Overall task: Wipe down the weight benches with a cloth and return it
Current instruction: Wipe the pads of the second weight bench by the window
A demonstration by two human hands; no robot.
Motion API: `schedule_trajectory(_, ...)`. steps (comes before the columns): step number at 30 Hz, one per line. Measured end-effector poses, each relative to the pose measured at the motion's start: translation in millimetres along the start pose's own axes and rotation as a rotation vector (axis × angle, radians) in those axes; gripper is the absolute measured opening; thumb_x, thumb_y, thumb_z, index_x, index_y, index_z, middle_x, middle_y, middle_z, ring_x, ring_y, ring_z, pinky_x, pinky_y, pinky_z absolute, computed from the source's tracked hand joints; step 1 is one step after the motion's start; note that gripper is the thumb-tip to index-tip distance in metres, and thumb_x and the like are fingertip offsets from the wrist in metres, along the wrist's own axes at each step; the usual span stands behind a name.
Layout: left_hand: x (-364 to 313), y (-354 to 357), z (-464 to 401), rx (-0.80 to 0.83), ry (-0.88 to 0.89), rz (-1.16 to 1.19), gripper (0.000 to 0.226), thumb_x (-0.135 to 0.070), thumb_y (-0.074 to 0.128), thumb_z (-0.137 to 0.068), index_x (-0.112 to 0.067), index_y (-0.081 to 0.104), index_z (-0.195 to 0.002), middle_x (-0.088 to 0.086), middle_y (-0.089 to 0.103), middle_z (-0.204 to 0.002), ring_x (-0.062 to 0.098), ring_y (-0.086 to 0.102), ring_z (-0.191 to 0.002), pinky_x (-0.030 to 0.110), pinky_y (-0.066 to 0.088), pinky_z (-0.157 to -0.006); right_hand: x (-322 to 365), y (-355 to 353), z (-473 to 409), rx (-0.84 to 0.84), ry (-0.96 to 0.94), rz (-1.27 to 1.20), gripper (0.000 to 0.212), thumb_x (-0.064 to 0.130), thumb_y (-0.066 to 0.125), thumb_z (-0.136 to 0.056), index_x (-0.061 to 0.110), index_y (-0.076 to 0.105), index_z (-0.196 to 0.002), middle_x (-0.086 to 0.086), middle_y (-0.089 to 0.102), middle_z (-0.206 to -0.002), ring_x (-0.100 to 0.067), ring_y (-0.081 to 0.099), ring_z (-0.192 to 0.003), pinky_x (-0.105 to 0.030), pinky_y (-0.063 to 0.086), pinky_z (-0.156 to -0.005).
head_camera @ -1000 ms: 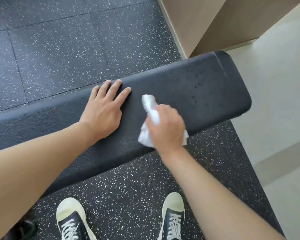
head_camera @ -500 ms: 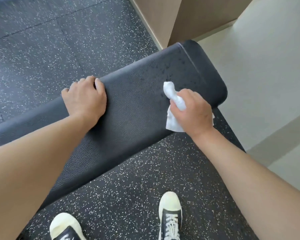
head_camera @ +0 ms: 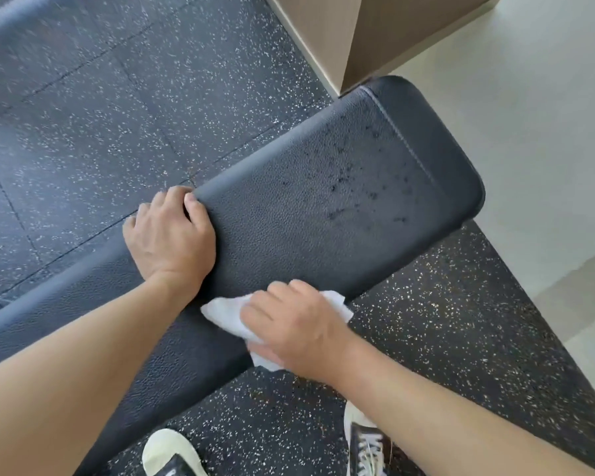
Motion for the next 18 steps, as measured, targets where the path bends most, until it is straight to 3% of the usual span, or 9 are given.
schedule_trajectory(2,0,1,0,0.001,-0.003,-0.008,0.046,-0.041,0.026,-0.102,-0.023,0.066,-0.118,0.009,0.070,-0.117,0.037,0.059,-0.109,0.051,0.038,-0.100,-71,-27,12,-0.098,0.168,0.139,0.039,0.021,0.037,-0.088,0.025,0.067,-0.112,0.002,0.038,-0.075,-0.025,0.035,-0.065,-0.038,0.029,-0.058)
schedule_trajectory(3,0,0,1,0.002,-0.005,-0.010,0.046,-0.040,0.026,-0.102,-0.023,0.066,-0.118,0.009,0.070,-0.117,0.037,0.060,-0.109,0.051,0.038,-0.101,-110,-43,20,-0.148,0.267,0.152,0.035,0.021,0.041,-0.087,0.020,0.067,-0.111,0.000,0.040,-0.074,-0.027,0.039,-0.063,-0.039,0.035,-0.055)
schedule_trajectory(5,-3,-2,1,0.007,-0.010,-0.010,0.046,-0.039,0.027,-0.101,-0.021,0.066,-0.118,0.010,0.070,-0.115,0.038,0.060,-0.107,0.052,0.038,-0.101,-165,-68,34,-0.229,0.436,0.118,0.017,0.021,0.057,-0.090,0.008,0.067,-0.090,-0.004,0.049,-0.072,-0.029,0.046,-0.062,-0.044,0.044,-0.053)
schedule_trajectory(7,-4,-3,0,0.012,-0.016,-0.015,0.045,-0.039,0.028,-0.101,-0.021,0.066,-0.118,0.011,0.070,-0.115,0.038,0.060,-0.108,0.052,0.038,-0.101,-166,-68,31,-0.231,0.518,0.110,0.014,0.019,0.063,-0.088,0.008,0.063,-0.080,-0.004,0.050,-0.071,-0.028,0.046,-0.061,-0.043,0.042,-0.053)
schedule_trajectory(10,-4,-2,0,0.028,-0.023,-0.024,0.044,-0.038,0.028,-0.102,-0.022,0.064,-0.120,0.010,0.069,-0.115,0.038,0.059,-0.108,0.052,0.038,-0.100,-86,-35,7,-0.177,0.295,0.013,0.013,0.020,0.069,-0.078,0.013,0.057,-0.076,-0.002,0.048,-0.072,-0.024,0.042,-0.064,-0.039,0.034,-0.055)
schedule_trajectory(13,-3,-1,-1,0.025,-0.036,-0.027,0.044,-0.039,0.028,-0.101,-0.023,0.064,-0.120,0.009,0.068,-0.116,0.038,0.058,-0.109,0.051,0.037,-0.098,2,1,-12,-0.035,0.019,-0.100,0.019,0.034,0.067,-0.085,0.018,0.057,-0.085,0.001,0.052,-0.078,-0.021,0.044,-0.070,-0.035,0.030,-0.062)
schedule_trajectory(18,-2,-1,-2,0.025,-0.033,-0.019,0.043,-0.038,0.029,-0.101,-0.022,0.064,-0.119,0.009,0.069,-0.116,0.038,0.058,-0.109,0.051,0.037,-0.101,38,10,-33,0.029,-0.076,-0.132,0.012,0.028,0.058,-0.093,0.021,0.065,-0.087,0.004,0.057,-0.078,-0.019,0.049,-0.070,-0.033,0.037,-0.063)
Point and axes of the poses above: each hand's wrist, its own z-axis away from the middle knuckle, its own y-axis out of the palm, x = y × z, the point moved 9 cm from there along -z, towards the middle knuckle
